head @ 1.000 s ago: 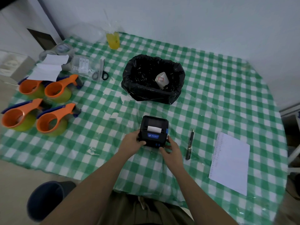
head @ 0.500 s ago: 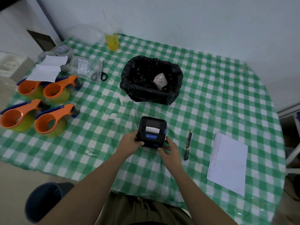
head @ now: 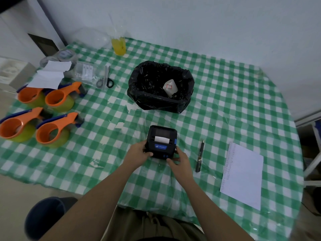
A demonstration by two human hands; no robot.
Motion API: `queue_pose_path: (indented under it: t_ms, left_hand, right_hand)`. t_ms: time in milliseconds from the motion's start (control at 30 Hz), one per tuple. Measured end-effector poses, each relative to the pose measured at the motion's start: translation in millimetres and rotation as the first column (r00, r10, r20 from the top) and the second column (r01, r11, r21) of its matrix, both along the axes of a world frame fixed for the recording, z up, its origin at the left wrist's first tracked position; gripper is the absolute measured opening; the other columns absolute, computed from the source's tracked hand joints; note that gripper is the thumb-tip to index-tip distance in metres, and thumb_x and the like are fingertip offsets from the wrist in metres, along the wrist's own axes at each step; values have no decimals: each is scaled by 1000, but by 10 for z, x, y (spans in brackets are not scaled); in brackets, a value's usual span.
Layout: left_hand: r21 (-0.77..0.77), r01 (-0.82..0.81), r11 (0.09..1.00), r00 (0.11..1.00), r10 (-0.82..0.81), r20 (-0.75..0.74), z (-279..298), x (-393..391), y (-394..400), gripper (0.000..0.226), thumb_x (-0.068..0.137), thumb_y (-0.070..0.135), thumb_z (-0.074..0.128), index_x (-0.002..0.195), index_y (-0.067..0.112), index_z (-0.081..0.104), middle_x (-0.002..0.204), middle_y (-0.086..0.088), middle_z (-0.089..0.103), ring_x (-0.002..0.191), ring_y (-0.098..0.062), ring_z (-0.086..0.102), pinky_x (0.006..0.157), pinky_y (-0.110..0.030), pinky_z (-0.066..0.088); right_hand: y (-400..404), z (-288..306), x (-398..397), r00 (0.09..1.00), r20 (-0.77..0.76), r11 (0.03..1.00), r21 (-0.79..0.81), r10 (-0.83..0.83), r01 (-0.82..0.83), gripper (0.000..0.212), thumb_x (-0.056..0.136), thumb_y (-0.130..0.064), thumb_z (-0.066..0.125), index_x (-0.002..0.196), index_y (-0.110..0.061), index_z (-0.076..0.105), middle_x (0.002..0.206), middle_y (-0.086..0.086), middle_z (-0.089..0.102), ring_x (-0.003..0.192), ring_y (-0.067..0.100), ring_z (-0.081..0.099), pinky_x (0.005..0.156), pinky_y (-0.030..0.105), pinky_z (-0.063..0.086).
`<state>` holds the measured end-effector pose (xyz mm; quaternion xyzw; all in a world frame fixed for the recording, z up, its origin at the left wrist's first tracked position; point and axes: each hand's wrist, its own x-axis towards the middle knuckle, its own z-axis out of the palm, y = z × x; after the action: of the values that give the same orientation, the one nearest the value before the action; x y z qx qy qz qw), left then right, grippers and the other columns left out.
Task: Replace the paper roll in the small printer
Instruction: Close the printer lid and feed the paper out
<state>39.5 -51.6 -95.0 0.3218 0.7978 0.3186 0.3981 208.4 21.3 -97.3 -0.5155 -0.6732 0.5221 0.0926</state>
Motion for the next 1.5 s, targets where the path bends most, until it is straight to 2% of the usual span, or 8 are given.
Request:
queue_pose_path:
  t_ms: [233, 400, 667, 933, 1067, 1200, 1367, 1500]
  left_hand:
    - [-7, -1, 1000, 1000, 1, -4, 14, -3, 8, 49, 73, 3, 68, 119, 15, 59, 114, -11, 69, 105, -24, 64, 97, -40, 50]
    - [-8, 9, 1000, 1000, -9, -10, 18, -4, 13, 48, 73, 4, 69, 119, 16, 59, 114, -10, 70, 105, -24, 64, 97, -38, 50]
    - [-2, -2, 1000, 1000, 2, 6, 33, 4, 8, 47, 74, 2, 68, 119, 15, 59, 115, -9, 69, 106, -23, 64, 97, -35, 48]
    - [-3, -8, 1000, 1000, 8, 8, 52, 6, 10, 46, 74, 2, 68, 118, 14, 59, 114, -10, 69, 106, -25, 64, 97, -38, 49]
    - [-18, 7, 1000, 1000, -7, -3, 57, 0, 18, 46, 74, 4, 68, 118, 15, 60, 114, -10, 70, 105, -24, 64, 95, -34, 49]
    - [-24, 10, 1000, 1000, -10, 6, 68, 0, 18, 46, 75, 4, 68, 119, 14, 59, 115, -10, 69, 106, -24, 64, 95, -32, 48]
    - [-25, 30, 999, 1000, -29, 9, 83, -7, 10, 45, 75, 4, 68, 119, 13, 59, 114, -10, 69, 105, -24, 64, 95, -34, 49]
    - [-25, 34, 999, 999, -34, 5, 115, -4, 9, 45, 76, 3, 67, 119, 12, 59, 115, -11, 68, 106, -25, 63, 96, -36, 49]
  right_hand:
    - [4, -9, 13, 999, 32, 1000, -2, 6, -6, 65, 87, -17, 63, 144, -21, 30, 138, 7, 44, 103, 13, 50, 87, 26, 44]
    - [2, -38, 18, 998, 69, 1000, 2, 4, -4, 68, 85, -21, 65, 144, -21, 30, 140, 7, 43, 117, 22, 52, 99, 40, 47]
    - [11, -5, 0, 1000, 17, 1000, -19, -17, 17, 64, 86, -17, 64, 143, -22, 33, 137, 6, 45, 102, 14, 53, 87, 27, 45]
    - [-21, -15, -3, 999, 23, 999, -25, -29, 30, 66, 85, -19, 65, 143, -23, 33, 137, 6, 46, 101, 17, 58, 90, 35, 51]
    - [-3, -13, -11, 998, 28, 998, -40, -49, 51, 66, 86, -19, 65, 143, -21, 32, 139, 5, 44, 97, 15, 58, 87, 33, 51]
    - [6, -14, -34, 998, 39, 998, -33, -55, 56, 67, 85, -20, 65, 143, -21, 32, 139, 5, 44, 103, 19, 58, 93, 40, 51]
    - [-3, 0, -45, 998, 51, 999, -29, -35, 36, 67, 86, -20, 64, 144, -21, 31, 136, 5, 46, 95, 15, 58, 83, 30, 50]
    - [-9, 7, -58, 998, 48, 999, -30, -40, 42, 66, 86, -18, 65, 143, -21, 32, 135, 6, 47, 95, 16, 60, 88, 34, 51]
